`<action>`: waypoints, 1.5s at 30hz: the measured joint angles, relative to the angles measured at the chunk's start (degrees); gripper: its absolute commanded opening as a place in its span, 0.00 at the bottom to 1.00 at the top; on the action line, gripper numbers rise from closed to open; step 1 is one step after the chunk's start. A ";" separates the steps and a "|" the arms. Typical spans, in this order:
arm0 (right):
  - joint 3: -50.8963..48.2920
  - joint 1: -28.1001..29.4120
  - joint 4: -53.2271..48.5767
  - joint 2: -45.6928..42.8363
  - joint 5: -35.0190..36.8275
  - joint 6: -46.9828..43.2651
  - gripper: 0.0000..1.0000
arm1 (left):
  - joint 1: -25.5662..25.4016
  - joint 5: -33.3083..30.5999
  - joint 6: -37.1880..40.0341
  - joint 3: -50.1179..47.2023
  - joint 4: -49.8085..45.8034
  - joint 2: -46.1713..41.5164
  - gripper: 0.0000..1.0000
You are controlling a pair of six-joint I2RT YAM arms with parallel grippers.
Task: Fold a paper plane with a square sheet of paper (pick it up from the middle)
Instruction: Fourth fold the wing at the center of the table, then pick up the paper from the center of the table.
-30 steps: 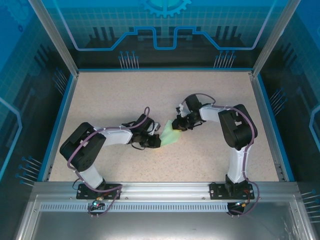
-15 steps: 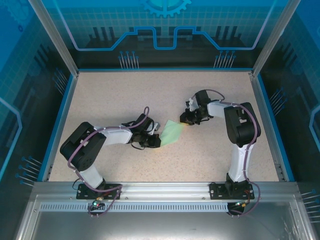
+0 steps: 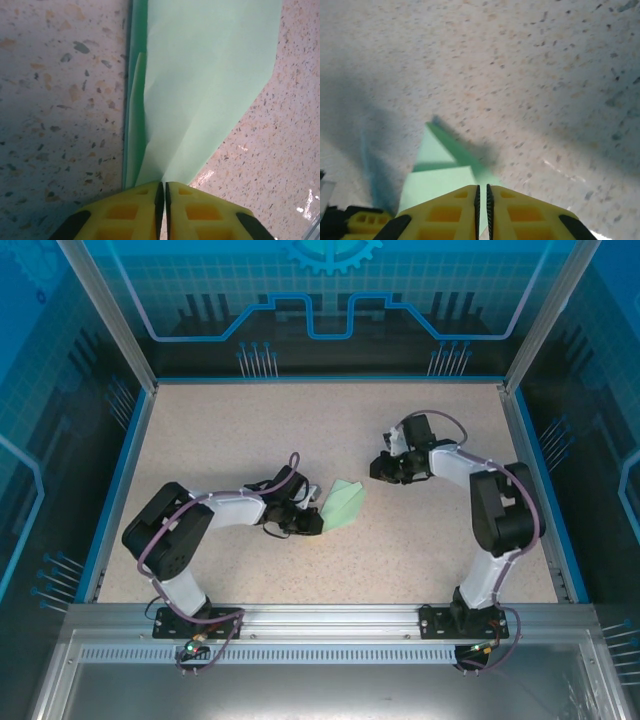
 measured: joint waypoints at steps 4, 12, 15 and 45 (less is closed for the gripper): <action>-4.79 2.58 1.49 -3.54 -1.81 1.97 0.22 | 0.00 0.72 -0.07 0.79 -1.33 0.00 0.23; -8.39 9.14 5.31 -2.49 -4.46 7.50 0.34 | 0.09 1.01 -0.66 3.02 -7.87 -1.92 0.29; -8.37 9.81 6.95 -1.11 -4.66 9.11 0.36 | 0.15 0.48 -0.48 4.24 -9.90 -3.45 0.31; -8.39 14.82 23.37 6.95 -10.64 21.14 0.27 | 2.56 -5.90 0.46 6.93 -12.09 0.28 0.31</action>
